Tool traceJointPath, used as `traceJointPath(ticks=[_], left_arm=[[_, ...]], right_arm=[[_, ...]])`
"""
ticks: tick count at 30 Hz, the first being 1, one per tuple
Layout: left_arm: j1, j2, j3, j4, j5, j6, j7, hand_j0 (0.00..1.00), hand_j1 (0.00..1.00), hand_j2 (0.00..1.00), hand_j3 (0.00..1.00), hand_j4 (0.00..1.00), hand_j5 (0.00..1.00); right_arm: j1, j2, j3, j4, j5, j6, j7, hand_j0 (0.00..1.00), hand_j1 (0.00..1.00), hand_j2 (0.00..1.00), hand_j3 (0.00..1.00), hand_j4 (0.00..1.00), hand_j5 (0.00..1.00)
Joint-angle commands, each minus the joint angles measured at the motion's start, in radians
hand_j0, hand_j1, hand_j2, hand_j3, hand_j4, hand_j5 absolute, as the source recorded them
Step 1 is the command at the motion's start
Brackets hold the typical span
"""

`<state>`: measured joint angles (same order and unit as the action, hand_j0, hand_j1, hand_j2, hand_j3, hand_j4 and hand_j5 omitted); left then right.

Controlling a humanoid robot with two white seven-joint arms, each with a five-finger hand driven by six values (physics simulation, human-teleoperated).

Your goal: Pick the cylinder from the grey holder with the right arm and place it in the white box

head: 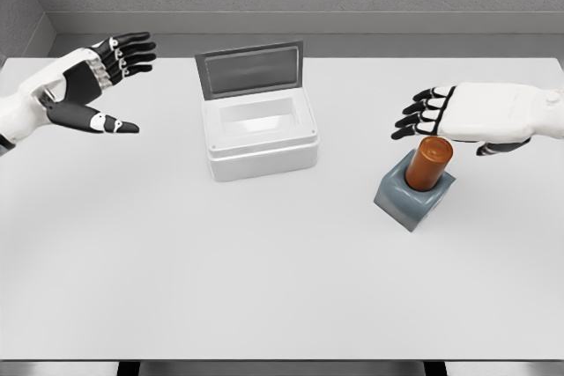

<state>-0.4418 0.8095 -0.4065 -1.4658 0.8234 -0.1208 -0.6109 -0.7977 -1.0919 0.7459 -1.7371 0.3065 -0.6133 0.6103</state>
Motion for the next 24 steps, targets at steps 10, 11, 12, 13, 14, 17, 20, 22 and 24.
traceJointPath(ticks=[10,11,12,13,14,17,20,22,24], left_arm=[[-0.014,-0.044,-0.011,0.027,0.002,0.001,0.000,1.00,1.00,1.00,1.00,1.00,1.00],[-0.017,-0.052,-0.011,0.030,0.000,0.001,0.000,1.00,1.00,1.00,1.00,1.00,1.00],[-0.021,-0.056,-0.011,0.042,-0.001,0.001,0.000,1.00,1.00,1.00,1.00,1.00,1.00],[-0.028,-0.072,-0.011,0.064,-0.003,0.001,0.000,1.00,1.00,1.00,1.00,1.00,1.00],[-0.029,-0.073,-0.011,0.070,-0.003,0.001,0.000,1.00,1.00,1.00,1.00,1.00,1.00],[-0.031,-0.073,-0.011,0.071,-0.004,0.000,0.000,1.00,1.00,1.00,1.00,1.00,1.00],[-0.029,-0.072,-0.011,0.071,-0.003,0.000,0.000,1.00,1.00,1.00,1.00,1.00,1.00],[-0.029,-0.072,-0.011,0.071,-0.003,0.000,0.000,1.00,1.00,1.00,1.00,1.00,1.00],[-0.031,-0.073,-0.011,0.071,-0.003,0.000,0.000,1.00,1.00,1.00,1.00,1.00,1.00]], right_arm=[[0.002,0.047,0.062,-0.022,0.055,0.002,0.001,0.99,0.99,0.99,0.99,0.99,0.99],[0.003,0.055,0.062,-0.021,0.063,0.002,0.001,0.99,0.99,0.99,0.99,0.99,0.99],[0.003,0.058,0.062,-0.022,0.065,0.002,0.001,0.99,0.99,0.99,0.99,0.99,0.99],[0.005,0.058,0.062,-0.021,0.066,0.002,0.001,0.99,0.99,0.99,0.99,0.99,0.99],[0.005,0.058,0.062,-0.021,0.066,0.002,0.001,0.99,0.99,0.99,0.99,0.99,0.99],[0.003,0.058,0.061,-0.019,0.066,0.002,0.001,0.91,0.91,0.91,0.91,0.91,0.91],[0.002,0.058,0.059,-0.019,0.066,0.002,0.001,0.83,0.83,0.83,0.83,0.83,0.83],[0.002,0.058,0.059,-0.019,0.082,0.002,0.001,0.82,0.82,0.82,0.82,0.82,0.82],[0.002,0.058,0.059,-0.019,0.086,0.002,0.001,0.81,0.81,0.81,0.81,0.81,0.81]])
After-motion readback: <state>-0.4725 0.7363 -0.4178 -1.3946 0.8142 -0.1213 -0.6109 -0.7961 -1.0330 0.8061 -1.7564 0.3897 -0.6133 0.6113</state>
